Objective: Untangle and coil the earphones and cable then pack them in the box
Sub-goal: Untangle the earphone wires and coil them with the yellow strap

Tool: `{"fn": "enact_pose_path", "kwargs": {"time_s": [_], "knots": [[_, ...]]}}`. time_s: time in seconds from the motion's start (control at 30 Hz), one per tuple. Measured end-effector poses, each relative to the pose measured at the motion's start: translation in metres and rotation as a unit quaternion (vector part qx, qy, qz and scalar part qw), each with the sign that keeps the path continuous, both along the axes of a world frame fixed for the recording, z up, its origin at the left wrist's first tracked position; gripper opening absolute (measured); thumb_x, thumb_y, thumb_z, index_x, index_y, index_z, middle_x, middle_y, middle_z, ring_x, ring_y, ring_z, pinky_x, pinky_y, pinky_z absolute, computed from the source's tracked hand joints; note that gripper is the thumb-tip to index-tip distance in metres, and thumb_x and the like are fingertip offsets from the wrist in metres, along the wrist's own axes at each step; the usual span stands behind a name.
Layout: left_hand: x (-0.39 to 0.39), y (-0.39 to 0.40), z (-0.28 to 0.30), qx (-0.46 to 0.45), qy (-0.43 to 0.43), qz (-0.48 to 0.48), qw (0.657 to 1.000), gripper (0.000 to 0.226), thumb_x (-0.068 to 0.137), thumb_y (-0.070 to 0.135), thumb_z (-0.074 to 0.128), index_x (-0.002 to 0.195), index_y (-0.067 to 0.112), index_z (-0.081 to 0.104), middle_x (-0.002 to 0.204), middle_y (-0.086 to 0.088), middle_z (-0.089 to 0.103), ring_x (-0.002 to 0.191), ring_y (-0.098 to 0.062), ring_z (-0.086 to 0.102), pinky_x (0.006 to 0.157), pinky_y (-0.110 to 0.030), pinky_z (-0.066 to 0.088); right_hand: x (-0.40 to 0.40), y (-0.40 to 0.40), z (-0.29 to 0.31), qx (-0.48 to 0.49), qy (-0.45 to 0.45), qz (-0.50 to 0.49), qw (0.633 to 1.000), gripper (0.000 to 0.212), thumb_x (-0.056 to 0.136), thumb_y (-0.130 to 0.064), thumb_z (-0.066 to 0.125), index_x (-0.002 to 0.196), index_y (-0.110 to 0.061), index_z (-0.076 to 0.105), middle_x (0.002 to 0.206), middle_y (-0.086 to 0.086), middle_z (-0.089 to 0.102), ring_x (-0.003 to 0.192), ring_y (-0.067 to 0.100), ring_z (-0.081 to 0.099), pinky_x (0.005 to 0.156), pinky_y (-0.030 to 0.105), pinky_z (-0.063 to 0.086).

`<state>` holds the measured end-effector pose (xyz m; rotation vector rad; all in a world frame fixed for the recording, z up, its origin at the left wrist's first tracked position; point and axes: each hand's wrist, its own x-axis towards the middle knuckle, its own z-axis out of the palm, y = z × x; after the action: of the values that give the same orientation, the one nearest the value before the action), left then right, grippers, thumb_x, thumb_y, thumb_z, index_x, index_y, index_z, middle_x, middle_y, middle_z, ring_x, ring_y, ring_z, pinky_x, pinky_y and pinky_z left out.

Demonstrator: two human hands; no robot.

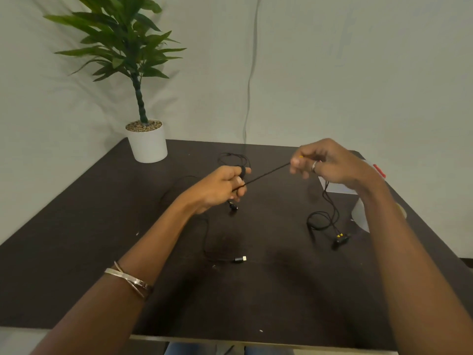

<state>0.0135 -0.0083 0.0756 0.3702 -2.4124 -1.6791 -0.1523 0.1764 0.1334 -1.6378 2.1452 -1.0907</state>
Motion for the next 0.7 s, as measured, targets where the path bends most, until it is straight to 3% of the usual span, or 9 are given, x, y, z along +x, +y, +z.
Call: {"fn": "enact_pose_path", "kwargs": {"time_s": [0.13, 0.23, 0.33, 0.4, 0.5, 0.6, 0.67, 0.7], "knots": [[0.003, 0.007, -0.007, 0.097, 0.011, -0.152, 0.984, 0.038, 0.102, 0.001, 0.029, 0.138, 0.004, 0.044, 0.071, 0.0, 0.056, 0.057, -0.011, 0.042, 0.082, -0.035, 0.05, -0.005, -0.016, -0.008, -0.137, -0.096, -0.067, 0.984, 0.02, 0.093, -0.018, 0.061, 0.078, -0.012, 0.071, 0.057, -0.01, 0.063, 0.05, 0.002, 0.05, 0.049, 0.013, 0.038], [0.004, 0.016, -0.012, 0.216, 0.043, -0.272, 0.937, 0.041, 0.099, 0.005, 0.038, 0.139, -0.001, 0.04, 0.079, -0.006, 0.055, 0.059, -0.011, 0.049, 0.082, -0.035, 0.052, -0.002, -0.031, -0.018, -0.205, -0.124, -0.084, 0.967, 0.012, 0.091, -0.014, 0.063, 0.082, -0.012, 0.071, 0.056, -0.01, 0.063, 0.052, 0.001, 0.052, 0.049, 0.014, 0.038], [0.002, 0.026, -0.011, 0.343, 0.115, -0.307, 0.88, 0.049, 0.094, 0.009, 0.044, 0.14, -0.007, 0.034, 0.083, -0.007, 0.057, 0.062, -0.012, 0.055, 0.079, -0.034, 0.054, 0.006, -0.046, -0.041, -0.227, -0.205, -0.099, 0.947, 0.01, 0.092, -0.015, 0.063, 0.085, -0.013, 0.071, 0.061, -0.008, 0.064, 0.051, 0.01, 0.046, 0.046, 0.02, 0.033], [-0.001, 0.029, -0.01, 0.428, 0.193, -0.272, 0.84, 0.049, 0.093, 0.006, 0.041, 0.138, -0.011, 0.033, 0.089, -0.007, 0.062, 0.067, -0.013, 0.061, 0.081, -0.034, 0.055, 0.013, -0.051, -0.063, -0.221, -0.26, -0.1, 0.935, 0.015, 0.094, -0.018, 0.059, 0.086, -0.016, 0.071, 0.063, -0.006, 0.064, 0.05, 0.016, 0.038, 0.044, 0.023, 0.027], [-0.008, 0.025, -0.008, 0.504, 0.285, -0.161, 0.799, 0.04, 0.094, 0.003, 0.032, 0.13, -0.013, 0.039, 0.104, -0.014, 0.069, 0.081, -0.018, 0.071, 0.081, -0.036, 0.057, 0.03, -0.055, -0.094, -0.187, -0.293, -0.056, 0.936, 0.023, 0.095, -0.028, 0.054, 0.085, -0.021, 0.073, 0.069, -0.004, 0.068, 0.046, 0.01, 0.036, 0.041, 0.021, 0.025], [-0.014, 0.016, -0.007, 0.505, 0.32, -0.08, 0.797, 0.035, 0.1, 0.002, 0.024, 0.124, -0.016, 0.042, 0.116, -0.023, 0.065, 0.098, -0.028, 0.069, 0.082, -0.041, 0.057, 0.046, -0.06, -0.108, -0.134, -0.269, -0.003, 0.954, 0.024, 0.097, -0.029, 0.051, 0.09, -0.024, 0.073, 0.084, 0.004, 0.072, 0.041, 0.011, 0.039, 0.04, 0.02, 0.033], [-0.017, 0.01, -0.007, 0.488, 0.323, -0.02, 0.811, 0.029, 0.101, 0.001, 0.025, 0.119, -0.013, 0.043, 0.117, -0.028, 0.063, 0.104, -0.036, 0.066, 0.083, -0.046, 0.056, 0.052, -0.061, -0.106, -0.083, -0.202, 0.006, 0.976, 0.019, 0.097, -0.023, 0.053, 0.11, -0.025, 0.068, 0.093, 0.002, 0.07, 0.04, 0.013, 0.045, 0.041, 0.02, 0.04], [-0.017, 0.007, -0.007, 0.475, 0.323, 0.014, 0.818, 0.026, 0.101, 0.0, 0.024, 0.113, -0.01, 0.045, 0.119, -0.03, 0.06, 0.104, -0.039, 0.065, 0.083, -0.048, 0.056, 0.053, -0.062, -0.104, -0.052, -0.157, 0.001, 0.986, 0.028, 0.097, -0.02, 0.055, 0.124, -0.023, 0.059, 0.097, 0.002, 0.068, 0.039, 0.013, 0.049, 0.043, 0.02, 0.043]]}}
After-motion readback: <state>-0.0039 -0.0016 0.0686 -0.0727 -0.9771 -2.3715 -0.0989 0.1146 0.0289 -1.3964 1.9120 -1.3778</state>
